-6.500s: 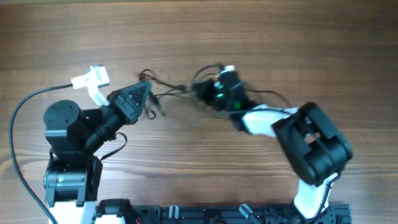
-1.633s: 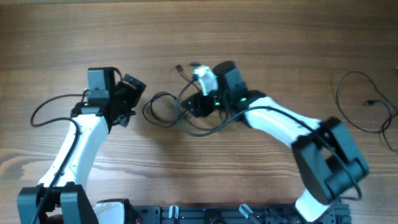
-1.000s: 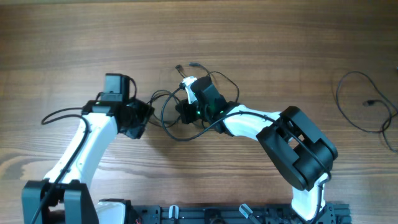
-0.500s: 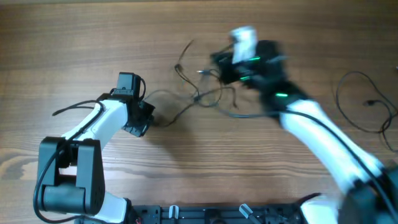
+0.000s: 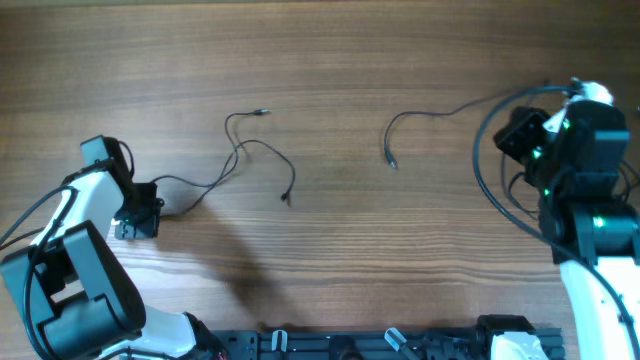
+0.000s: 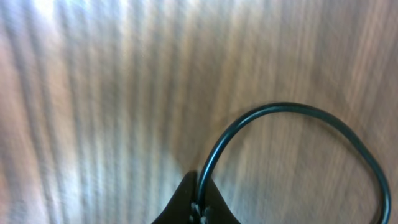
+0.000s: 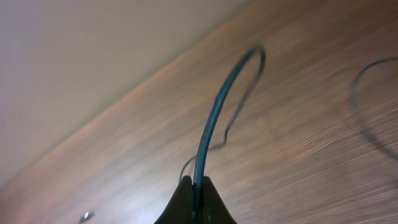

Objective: Untangle cables

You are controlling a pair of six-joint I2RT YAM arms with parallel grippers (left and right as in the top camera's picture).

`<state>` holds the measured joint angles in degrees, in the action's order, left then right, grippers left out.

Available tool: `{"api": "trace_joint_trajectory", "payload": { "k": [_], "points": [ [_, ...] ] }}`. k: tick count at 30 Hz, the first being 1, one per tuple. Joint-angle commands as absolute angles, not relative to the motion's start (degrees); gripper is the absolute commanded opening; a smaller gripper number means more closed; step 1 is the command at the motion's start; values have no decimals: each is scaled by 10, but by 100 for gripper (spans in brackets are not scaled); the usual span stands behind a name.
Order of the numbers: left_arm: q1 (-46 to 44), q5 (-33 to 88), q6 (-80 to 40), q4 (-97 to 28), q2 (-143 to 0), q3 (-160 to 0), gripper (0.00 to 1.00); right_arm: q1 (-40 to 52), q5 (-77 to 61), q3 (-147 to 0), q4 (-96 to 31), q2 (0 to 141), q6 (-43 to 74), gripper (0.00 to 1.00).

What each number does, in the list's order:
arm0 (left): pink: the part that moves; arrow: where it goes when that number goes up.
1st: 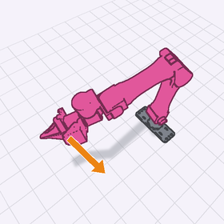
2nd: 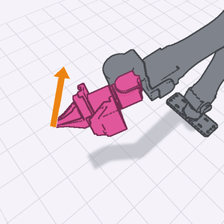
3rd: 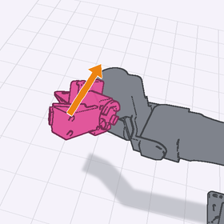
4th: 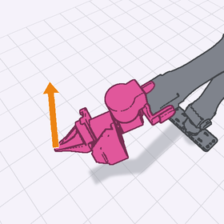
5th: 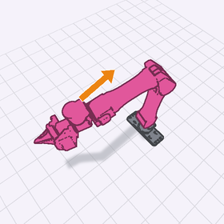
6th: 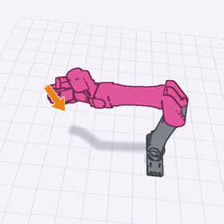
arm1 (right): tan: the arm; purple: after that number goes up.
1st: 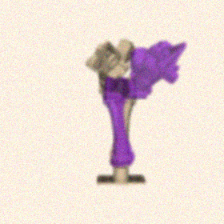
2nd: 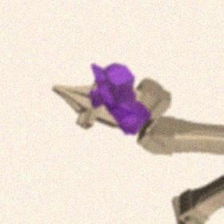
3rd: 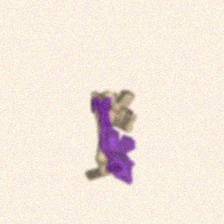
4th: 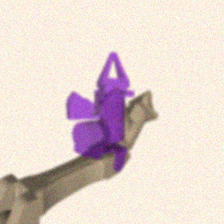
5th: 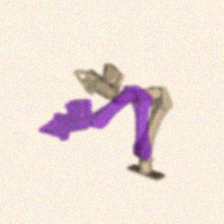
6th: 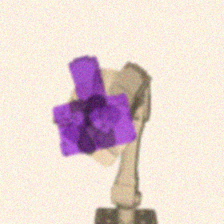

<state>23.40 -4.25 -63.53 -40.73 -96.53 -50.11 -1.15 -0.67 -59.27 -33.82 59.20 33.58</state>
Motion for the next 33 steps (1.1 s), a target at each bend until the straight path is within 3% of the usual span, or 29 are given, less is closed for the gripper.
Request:
{"api": "trace_joint_trajectory", "payload": {
  "k": [1,4,6,11,15,19,22,24,26,31,33],
  "points": [
    [234,-61,-617,-416,-980,-487,4,9,-328,-589,-250,655,168,4],
    [210,-50,-618,-414,-980,-487,4,13,-396,-589,-109,685,167,4],
    [186,-50,-618,-414,-980,-487,4,13,-317,-589,-21,702,166,5],
    [118,-50,-618,-383,-980,-487,4,13,-204,-589,-5,830,168,5],
    [71,-50,-618,-375,-980,-487,4,21,-328,-589,-5,977,168,9],
    [47,-50,-618,-359,-980,-487,6,85,-347,-589,5,1063,145,11],
    [45,-50,-618,-353,-980,-487,6,144,-238,-589,36,1076,133,14],
    [45,-50,-618,-354,-980,-487,6,184,-134,-589,55,1077,71,24],
    [45,-50,-617,-353,-980,-487,7,207,-93,-589,58,1077,24,28],
    [45,-50,-618,-354,-980,-487,8,231,-66,-589,83,1121,-1,59],
    [45,-50,-618,-354,-980,-487,8,231,-59,-589,91,1147,-8,60]
  ]
}}
